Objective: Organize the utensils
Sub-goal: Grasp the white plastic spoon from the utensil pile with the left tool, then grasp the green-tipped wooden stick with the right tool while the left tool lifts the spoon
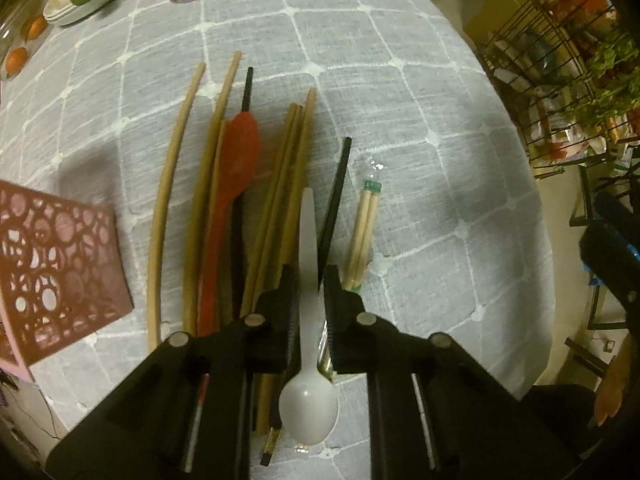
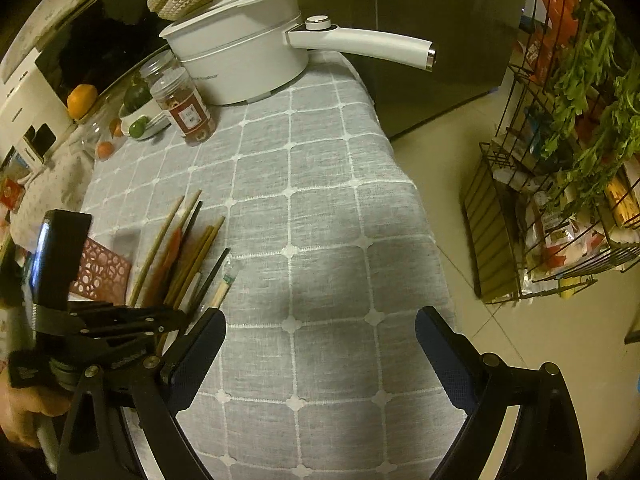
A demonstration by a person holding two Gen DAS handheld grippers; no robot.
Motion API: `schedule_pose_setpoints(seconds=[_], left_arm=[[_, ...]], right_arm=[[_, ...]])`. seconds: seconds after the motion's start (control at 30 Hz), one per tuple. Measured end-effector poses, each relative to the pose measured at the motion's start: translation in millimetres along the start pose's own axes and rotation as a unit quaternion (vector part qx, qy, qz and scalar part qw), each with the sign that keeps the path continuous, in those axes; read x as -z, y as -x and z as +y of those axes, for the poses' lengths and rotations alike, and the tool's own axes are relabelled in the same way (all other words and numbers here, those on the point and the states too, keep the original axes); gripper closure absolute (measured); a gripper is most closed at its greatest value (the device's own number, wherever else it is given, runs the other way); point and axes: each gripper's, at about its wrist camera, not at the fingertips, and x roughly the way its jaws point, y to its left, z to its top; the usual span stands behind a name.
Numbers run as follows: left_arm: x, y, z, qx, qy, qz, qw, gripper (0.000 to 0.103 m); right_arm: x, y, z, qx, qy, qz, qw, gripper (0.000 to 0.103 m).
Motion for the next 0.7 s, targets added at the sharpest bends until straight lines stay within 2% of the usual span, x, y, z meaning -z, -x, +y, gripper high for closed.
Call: schedule_pose_setpoints(seconds=[0.13,0.23,0.33,0.5,0.6,0.7], left_arm=[[-6,-7,-7,-0.005,-0.003,-0.001,1.0000,0.092],[-2,1,-8,-0.009,-0.009,-0.017,0.9998,0.092],[6,21,0,-0.001,-0.012,-0.045,0.9989,0.092],[33,63,19,0.034,-0.016,-0.106,0.9937,0.092],[48,83,29,0.038,-0.022,-0.139,0.9893,0.092],[65,101,41,0.049,-0.017,-0.174,0.9833,0.092]], right_arm=[[0,-2,1,0.001,0.001,0.001,1.000,0.006],[0,-5,2,0.002,0.001,0.004,1.000,0.006],[0,-9,5,0.001,0.002,0.006,1.000,0.006],[1,-20,21,-0.006,0.012,0.017,1.000,0.006],[2,-32,35,-0.025,0.008,0.033,0.999,0.007],[7,-46,49,-0.042,0.009,0.055,0.998,0.017]])
